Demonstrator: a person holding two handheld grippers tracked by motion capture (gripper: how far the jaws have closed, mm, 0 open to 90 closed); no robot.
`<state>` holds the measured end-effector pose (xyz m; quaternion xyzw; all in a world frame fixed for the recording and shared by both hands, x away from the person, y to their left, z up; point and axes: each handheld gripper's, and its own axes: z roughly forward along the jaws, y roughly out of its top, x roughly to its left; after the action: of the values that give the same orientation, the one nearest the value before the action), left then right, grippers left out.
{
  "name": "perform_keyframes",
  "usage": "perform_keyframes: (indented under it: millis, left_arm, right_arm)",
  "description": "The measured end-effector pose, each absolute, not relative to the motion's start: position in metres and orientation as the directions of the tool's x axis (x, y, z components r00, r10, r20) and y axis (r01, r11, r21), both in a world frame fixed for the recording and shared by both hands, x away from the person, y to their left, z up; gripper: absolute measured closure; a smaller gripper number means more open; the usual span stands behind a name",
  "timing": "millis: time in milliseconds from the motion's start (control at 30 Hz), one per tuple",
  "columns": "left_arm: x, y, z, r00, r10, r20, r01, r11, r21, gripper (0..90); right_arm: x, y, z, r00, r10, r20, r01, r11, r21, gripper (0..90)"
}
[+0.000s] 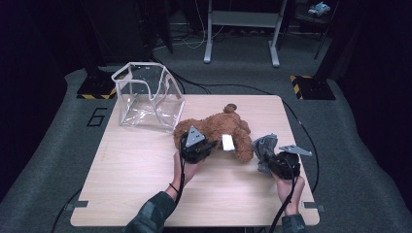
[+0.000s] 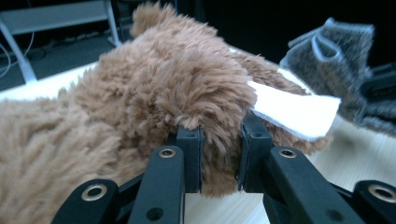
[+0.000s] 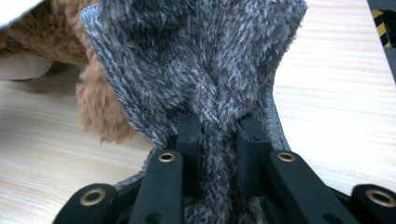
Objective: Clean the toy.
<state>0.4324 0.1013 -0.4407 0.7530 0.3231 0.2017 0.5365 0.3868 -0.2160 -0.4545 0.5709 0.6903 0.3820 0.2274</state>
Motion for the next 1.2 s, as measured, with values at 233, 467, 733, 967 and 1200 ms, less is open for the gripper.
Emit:
perform_keyframes:
  millis: [233,467,733,967,1200]
  left_arm:
    - [0.428,0.102,-0.421,0.738,0.672,-0.059,0.237,-0.176,0.955,75.4]
    - [0.419,0.103,-0.400,0.764,0.638,-0.094,0.221,-0.122,0.968,75.5]
    - [0.410,0.110,-0.403,0.797,0.578,-0.174,0.268,-0.080,0.960,75.3]
    - [0.430,0.133,-0.444,0.757,0.603,-0.252,0.380,-0.093,0.920,74.2]
    - [0.441,0.148,-0.448,0.726,0.642,-0.246,0.410,-0.118,0.904,67.6]
  right_arm:
    - [0.382,-0.215,-0.439,-0.250,0.961,0.119,0.584,0.052,0.810,74.8]
    - [0.375,-0.214,-0.417,-0.265,0.959,0.100,0.535,0.060,0.842,74.7]
    - [0.362,-0.201,-0.389,-0.292,0.954,0.062,0.471,0.087,0.878,74.7]
    - [0.374,-0.168,-0.366,-0.352,0.936,0.025,0.442,0.143,0.885,74.7]
    - [0.439,-0.086,-0.364,-0.443,0.894,-0.070,0.513,0.317,0.798,74.9]
